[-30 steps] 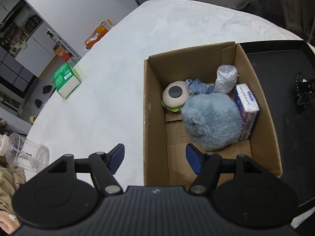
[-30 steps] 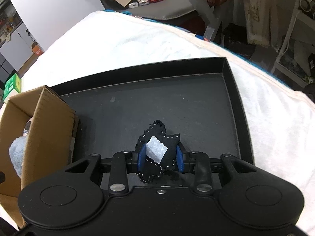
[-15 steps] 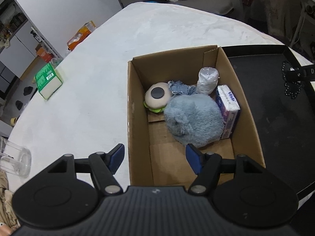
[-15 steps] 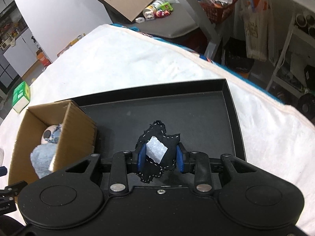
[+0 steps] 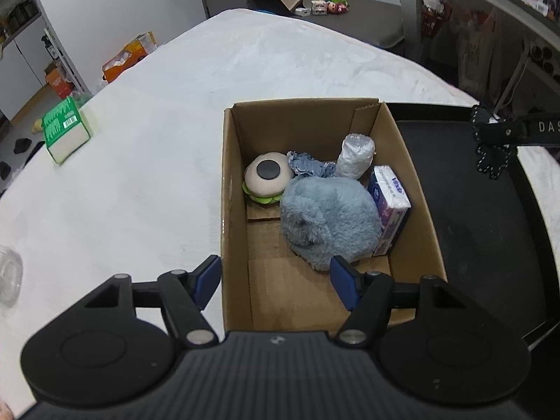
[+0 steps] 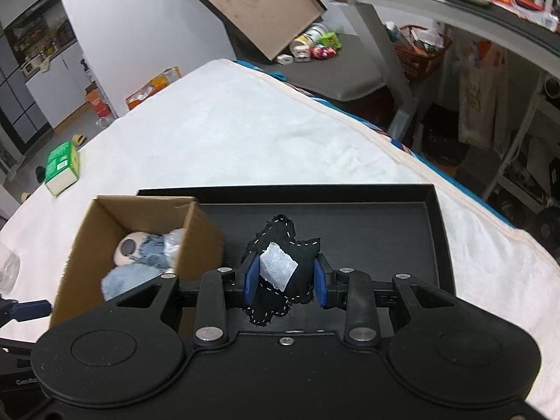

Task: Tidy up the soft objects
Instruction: 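Lift the black beaded item with the right gripper and carry it over the box, then open the right gripper to drop the beaded item into the box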

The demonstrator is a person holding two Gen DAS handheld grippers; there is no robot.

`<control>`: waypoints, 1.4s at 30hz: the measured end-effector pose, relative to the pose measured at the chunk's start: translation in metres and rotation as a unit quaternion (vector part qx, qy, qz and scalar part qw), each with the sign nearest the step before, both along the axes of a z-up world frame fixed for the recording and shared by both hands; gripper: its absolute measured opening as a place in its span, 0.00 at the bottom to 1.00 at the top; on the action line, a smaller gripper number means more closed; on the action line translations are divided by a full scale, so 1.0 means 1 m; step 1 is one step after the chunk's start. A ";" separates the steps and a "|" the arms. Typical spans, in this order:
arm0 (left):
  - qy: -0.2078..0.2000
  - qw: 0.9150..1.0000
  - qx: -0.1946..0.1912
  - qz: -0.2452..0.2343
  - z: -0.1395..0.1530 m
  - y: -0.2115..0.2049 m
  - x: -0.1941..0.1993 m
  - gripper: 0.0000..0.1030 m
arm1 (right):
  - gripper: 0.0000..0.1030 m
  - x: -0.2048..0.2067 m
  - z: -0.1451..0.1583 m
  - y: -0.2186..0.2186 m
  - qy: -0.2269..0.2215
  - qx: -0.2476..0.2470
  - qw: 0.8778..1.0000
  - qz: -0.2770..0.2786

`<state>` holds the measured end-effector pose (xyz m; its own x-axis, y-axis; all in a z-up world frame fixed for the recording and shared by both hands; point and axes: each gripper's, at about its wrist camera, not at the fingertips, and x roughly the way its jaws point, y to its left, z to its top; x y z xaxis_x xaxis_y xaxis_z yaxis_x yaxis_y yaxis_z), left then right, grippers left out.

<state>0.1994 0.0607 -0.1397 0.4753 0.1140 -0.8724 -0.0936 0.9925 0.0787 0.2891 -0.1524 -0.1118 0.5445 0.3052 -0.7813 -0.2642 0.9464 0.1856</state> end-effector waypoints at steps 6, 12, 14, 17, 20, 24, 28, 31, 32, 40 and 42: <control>0.009 1.000 -0.026 0.015 -0.003 0.012 -0.001 0.64 | 0.31 -0.008 0.016 0.021 -0.015 -0.002 1.000 0.021; 0.000 0.999 -0.040 0.027 -0.001 0.021 -0.006 0.62 | 0.31 -0.014 0.026 0.039 -0.026 -0.005 0.999 0.040; -0.002 0.999 -0.043 0.029 -0.001 0.023 -0.006 0.62 | 0.31 -0.017 0.028 0.046 -0.028 -0.006 0.999 0.046; 0.000 0.999 -0.043 0.030 -0.003 0.025 -0.007 0.60 | 0.31 -0.021 0.031 0.055 -0.030 -0.007 0.998 0.053; 0.005 0.998 -0.042 0.037 -0.005 0.027 -0.007 0.54 | 0.31 -0.025 0.034 0.063 -0.031 -0.004 0.998 0.062; 0.011 0.998 -0.047 0.049 -0.008 0.033 -0.006 0.44 | 0.31 -0.030 0.038 0.075 -0.032 -0.001 0.997 0.074; 0.015 0.997 -0.061 0.053 -0.011 0.039 -0.006 0.35 | 0.31 -0.034 0.040 0.086 -0.031 0.002 0.996 0.086; 0.025 0.994 -0.078 0.069 -0.015 0.047 -0.005 0.29 | 0.31 -0.035 0.041 0.094 -0.025 0.006 0.995 0.093; 0.028 0.993 -0.084 0.075 -0.017 0.050 -0.005 0.28 | 0.31 -0.035 0.041 0.097 -0.022 0.008 0.995 0.095; 0.042 0.990 -0.101 0.085 -0.023 0.059 -0.003 0.17 | 0.32 -0.036 0.042 0.119 -0.010 0.024 0.993 0.113; 0.041 0.990 -0.101 0.086 -0.022 0.060 -0.003 0.16 | 0.32 -0.036 0.043 0.124 -0.008 0.027 0.993 0.117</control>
<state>0.1967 0.1204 -0.1621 0.3904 0.0052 -0.9206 -0.2635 0.9588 -0.1063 0.2529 -0.0282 -0.0691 0.4656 0.4655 -0.7527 -0.4785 0.8479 0.2283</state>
